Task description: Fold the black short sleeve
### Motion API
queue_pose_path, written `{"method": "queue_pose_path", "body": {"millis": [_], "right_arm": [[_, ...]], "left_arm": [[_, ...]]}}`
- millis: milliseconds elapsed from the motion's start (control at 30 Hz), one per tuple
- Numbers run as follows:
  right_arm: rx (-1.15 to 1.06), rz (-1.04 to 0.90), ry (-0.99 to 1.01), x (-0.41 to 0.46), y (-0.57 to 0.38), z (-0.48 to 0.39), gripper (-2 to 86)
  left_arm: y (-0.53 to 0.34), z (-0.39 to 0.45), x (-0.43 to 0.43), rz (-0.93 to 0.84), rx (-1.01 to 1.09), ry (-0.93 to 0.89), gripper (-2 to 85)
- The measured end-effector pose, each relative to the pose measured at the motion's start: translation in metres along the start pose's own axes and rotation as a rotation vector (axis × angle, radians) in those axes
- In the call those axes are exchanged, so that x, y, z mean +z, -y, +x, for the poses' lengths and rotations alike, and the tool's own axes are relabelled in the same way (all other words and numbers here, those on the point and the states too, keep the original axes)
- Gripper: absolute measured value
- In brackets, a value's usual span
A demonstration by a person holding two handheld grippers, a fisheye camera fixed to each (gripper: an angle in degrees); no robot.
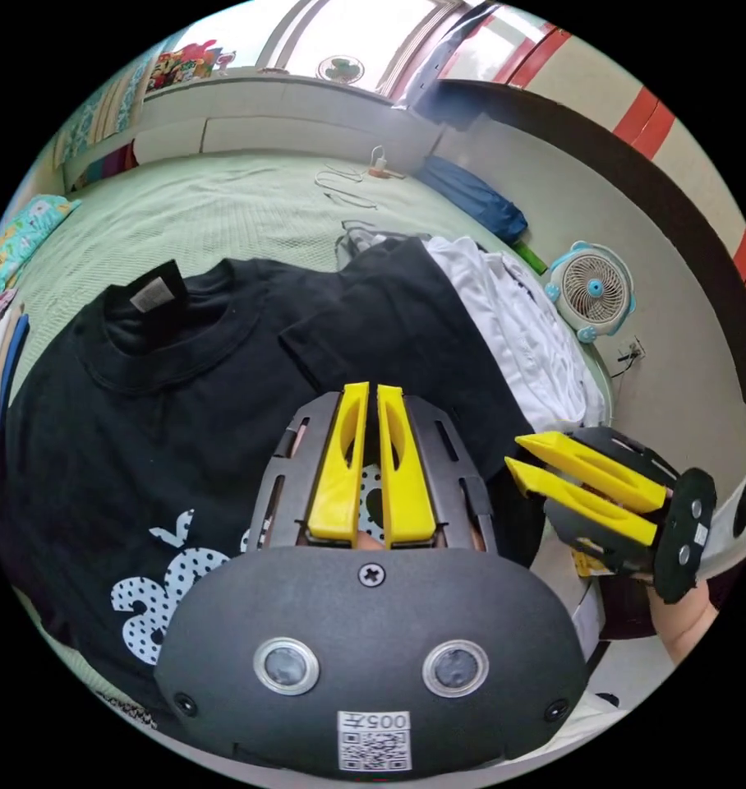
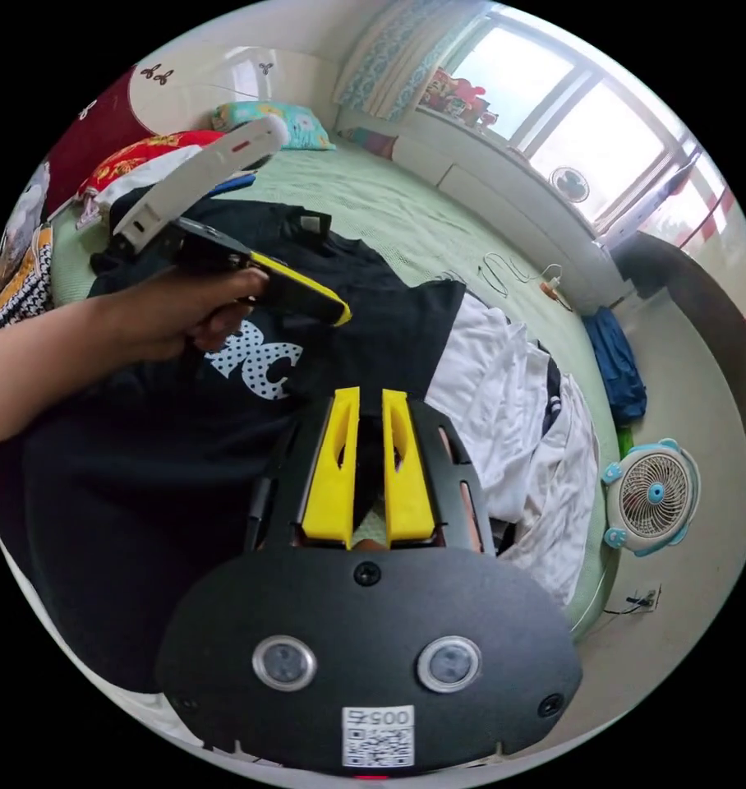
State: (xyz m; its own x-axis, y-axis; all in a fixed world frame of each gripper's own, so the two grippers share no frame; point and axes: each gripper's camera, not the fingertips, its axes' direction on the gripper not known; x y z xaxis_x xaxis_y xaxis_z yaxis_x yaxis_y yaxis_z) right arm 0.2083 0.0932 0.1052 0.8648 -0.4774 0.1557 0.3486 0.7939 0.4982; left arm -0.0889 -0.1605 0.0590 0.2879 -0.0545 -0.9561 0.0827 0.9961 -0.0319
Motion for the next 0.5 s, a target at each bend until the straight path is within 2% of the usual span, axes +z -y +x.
{"method": "queue_pose_path", "body": {"millis": [167,333,500], "right_arm": [[0.058,-0.118,0.069,0.018,0.003,-0.017,5.3],[0.057,-0.071,0.066,-0.013,0.017,-0.034,5.5],[0.084,0.047,0.191,-0.051,0.045,-0.057,4.8]], "left_arm": [[-0.013,-0.016,-0.039,-0.043,-0.003,0.085,3.4],[-0.034,-0.059,-0.152,0.146,-0.076,0.042,3.6],[-0.119,-0.146,-0.288,0.316,-0.204,0.054,7.5]]}}
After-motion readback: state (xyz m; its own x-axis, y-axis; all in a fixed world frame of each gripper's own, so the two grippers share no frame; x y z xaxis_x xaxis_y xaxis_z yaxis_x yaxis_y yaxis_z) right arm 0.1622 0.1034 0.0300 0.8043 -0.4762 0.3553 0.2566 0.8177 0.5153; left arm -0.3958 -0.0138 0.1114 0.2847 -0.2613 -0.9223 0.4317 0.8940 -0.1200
